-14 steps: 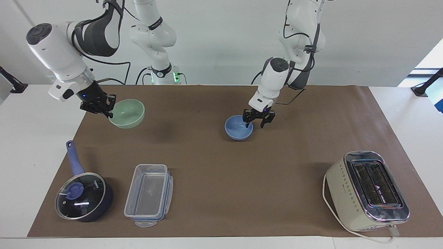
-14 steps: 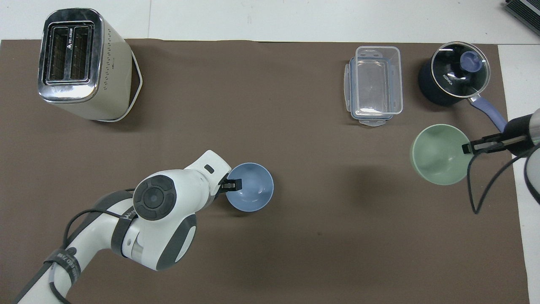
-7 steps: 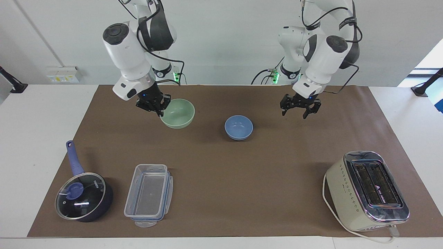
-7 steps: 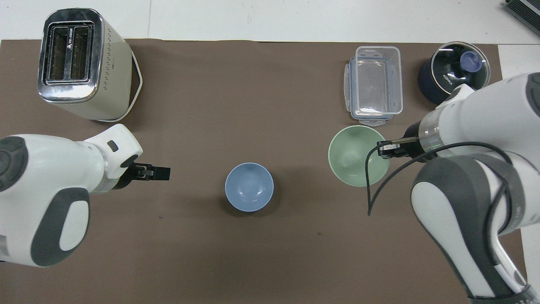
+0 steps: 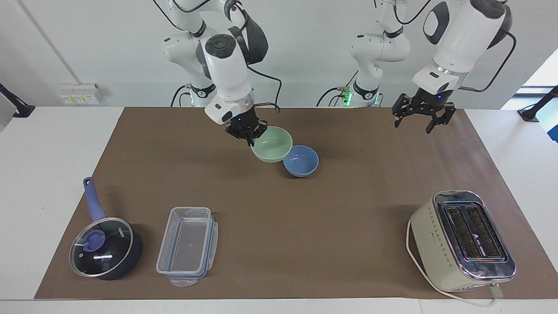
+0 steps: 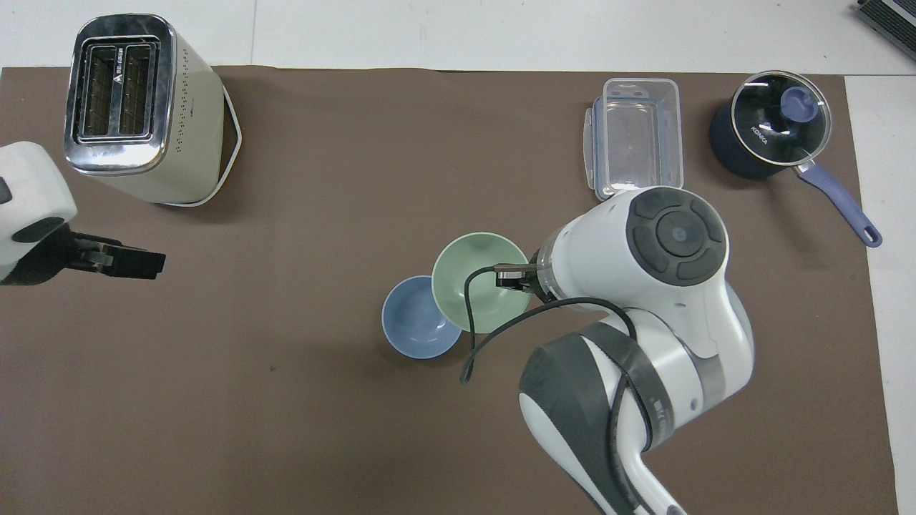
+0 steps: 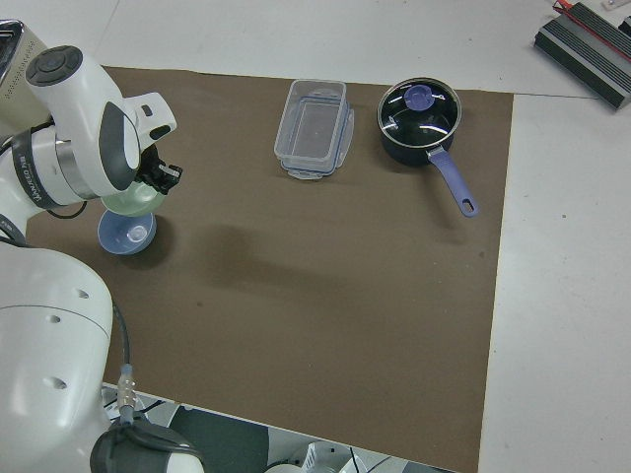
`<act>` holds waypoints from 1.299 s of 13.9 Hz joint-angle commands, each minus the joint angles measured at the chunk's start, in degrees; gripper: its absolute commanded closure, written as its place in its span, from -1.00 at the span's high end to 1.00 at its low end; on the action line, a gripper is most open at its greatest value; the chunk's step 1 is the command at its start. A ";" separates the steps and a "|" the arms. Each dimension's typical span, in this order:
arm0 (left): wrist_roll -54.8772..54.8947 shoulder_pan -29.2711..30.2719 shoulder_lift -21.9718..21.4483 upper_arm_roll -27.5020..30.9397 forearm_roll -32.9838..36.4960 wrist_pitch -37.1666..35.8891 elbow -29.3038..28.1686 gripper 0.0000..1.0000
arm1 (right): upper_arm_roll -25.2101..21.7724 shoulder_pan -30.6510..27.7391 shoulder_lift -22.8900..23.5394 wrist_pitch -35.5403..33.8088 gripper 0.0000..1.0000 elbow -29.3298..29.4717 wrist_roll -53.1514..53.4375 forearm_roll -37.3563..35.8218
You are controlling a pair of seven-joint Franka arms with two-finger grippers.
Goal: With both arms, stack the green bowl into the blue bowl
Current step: 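Carry the green bowl over the blue bowl while the left gripper withdraws, then lower the green bowl into the blue bowl with the right gripper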
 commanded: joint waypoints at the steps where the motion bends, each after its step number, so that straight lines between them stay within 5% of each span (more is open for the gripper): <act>1: 2.83 1.49 5.72 -0.45 1.94 -9.47 12.62 1.00 | -0.26 -0.08 0.90 0.08 -1.00 2.21 1.88 0.17; 4: 2.83 2.98 8.55 -0.63 1.77 -16.08 20.29 1.00 | -0.35 5.26 5.80 0.95 -1.00 4.04 7.49 -0.44; 8: 2.74 2.98 9.16 -0.63 1.77 -16.88 21.09 1.00 | -0.26 6.68 10.03 6.57 -1.00 4.94 8.74 -1.06; 18: -3.59 3.07 8.20 -0.63 1.59 -18.20 20.13 1.00 | -0.08 8.00 7.41 9.05 -1.00 -3.42 5.40 -1.06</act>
